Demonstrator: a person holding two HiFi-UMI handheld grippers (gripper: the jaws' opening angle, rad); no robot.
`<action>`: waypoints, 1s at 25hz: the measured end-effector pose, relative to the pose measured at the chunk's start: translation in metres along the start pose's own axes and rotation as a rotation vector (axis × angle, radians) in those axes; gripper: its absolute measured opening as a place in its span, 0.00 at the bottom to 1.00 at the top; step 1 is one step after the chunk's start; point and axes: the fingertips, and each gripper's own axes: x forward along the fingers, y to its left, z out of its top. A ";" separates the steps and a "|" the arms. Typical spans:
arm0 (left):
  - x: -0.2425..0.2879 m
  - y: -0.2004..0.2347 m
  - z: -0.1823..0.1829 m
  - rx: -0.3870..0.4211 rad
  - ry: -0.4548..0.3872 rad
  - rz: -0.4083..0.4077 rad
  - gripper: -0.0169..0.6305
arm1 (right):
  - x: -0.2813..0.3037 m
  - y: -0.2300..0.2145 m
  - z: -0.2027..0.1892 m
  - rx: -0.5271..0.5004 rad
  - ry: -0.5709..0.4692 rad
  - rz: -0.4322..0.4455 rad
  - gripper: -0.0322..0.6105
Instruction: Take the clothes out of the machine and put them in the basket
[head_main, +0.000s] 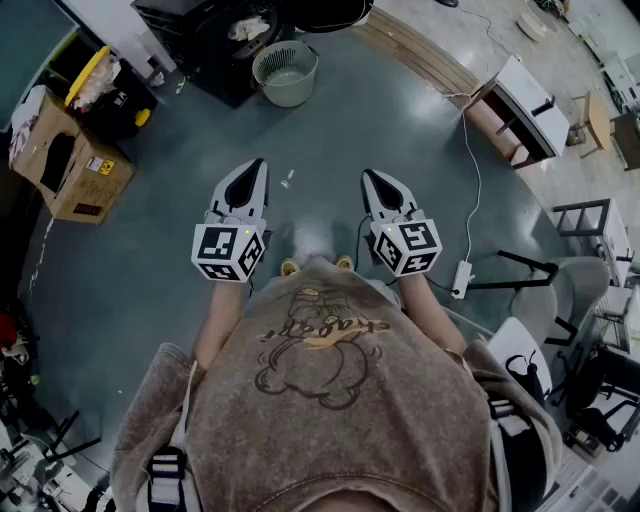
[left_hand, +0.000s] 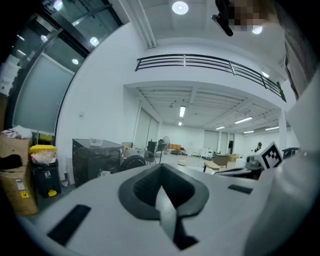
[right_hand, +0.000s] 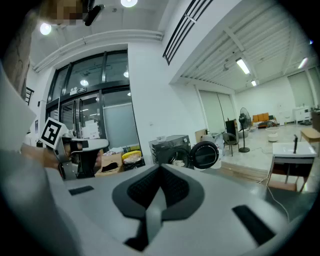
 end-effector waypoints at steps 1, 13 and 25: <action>0.000 0.000 0.000 -0.001 0.002 -0.005 0.04 | 0.001 0.003 0.000 0.003 0.000 0.009 0.04; 0.000 0.028 -0.009 0.019 0.023 -0.088 0.04 | 0.016 0.021 -0.008 0.013 -0.007 -0.072 0.04; 0.067 0.078 -0.006 0.008 0.015 -0.100 0.04 | 0.087 -0.018 0.008 0.038 -0.039 -0.133 0.05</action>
